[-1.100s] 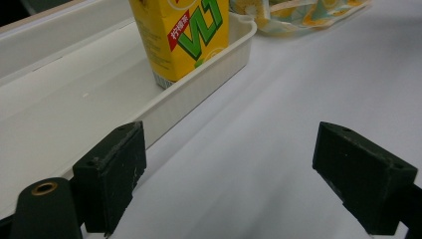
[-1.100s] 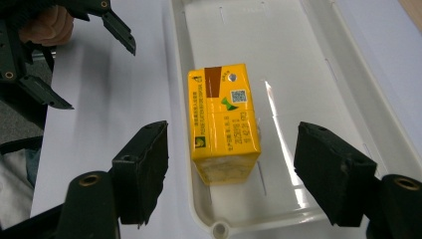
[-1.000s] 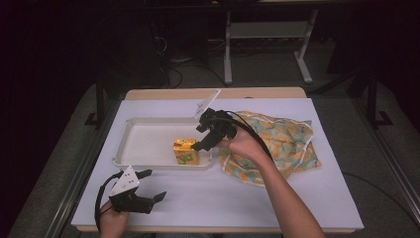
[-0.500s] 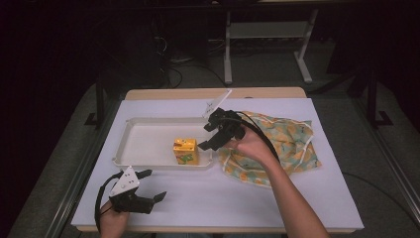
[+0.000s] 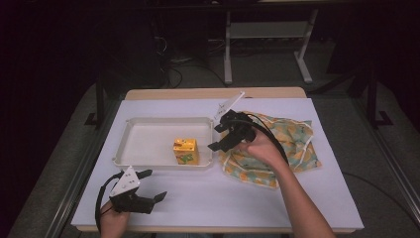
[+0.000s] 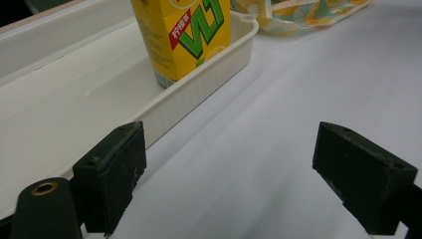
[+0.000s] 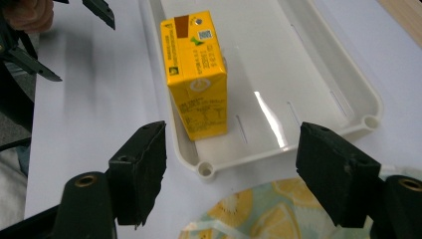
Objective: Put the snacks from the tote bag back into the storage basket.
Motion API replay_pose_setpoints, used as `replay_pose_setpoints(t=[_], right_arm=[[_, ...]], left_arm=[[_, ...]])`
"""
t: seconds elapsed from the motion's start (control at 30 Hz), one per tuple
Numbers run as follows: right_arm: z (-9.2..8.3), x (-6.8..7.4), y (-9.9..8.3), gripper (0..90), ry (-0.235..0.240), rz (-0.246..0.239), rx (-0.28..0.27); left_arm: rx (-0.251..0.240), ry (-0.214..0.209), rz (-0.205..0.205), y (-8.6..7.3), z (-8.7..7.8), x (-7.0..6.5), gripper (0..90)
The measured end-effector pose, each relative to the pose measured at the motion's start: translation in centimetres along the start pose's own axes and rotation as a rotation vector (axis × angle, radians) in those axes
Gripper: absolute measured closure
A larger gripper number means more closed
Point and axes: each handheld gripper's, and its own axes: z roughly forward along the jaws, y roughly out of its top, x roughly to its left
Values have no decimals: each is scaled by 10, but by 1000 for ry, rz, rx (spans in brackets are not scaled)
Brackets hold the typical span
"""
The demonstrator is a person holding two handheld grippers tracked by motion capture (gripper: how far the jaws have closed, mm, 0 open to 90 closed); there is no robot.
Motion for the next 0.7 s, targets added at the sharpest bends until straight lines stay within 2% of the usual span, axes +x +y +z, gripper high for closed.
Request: replay_pose_setpoints(t=[0.2,0.3,0.33,0.7], right_arm=[[-9,-2,-13,285,-10,16,-10],[-12,-1,-20,282,-15,40,-8],[-14,0,-22,281,-15,62,-8],[-28,0,-46,273,-34,94,-23]], left_arm=[[-4,0,-5,0,1,-1,133],[-1,5,-6,0,1,0,133],[-1,5,-8,0,0,1,133],[3,8,-9,0,0,0,133]])
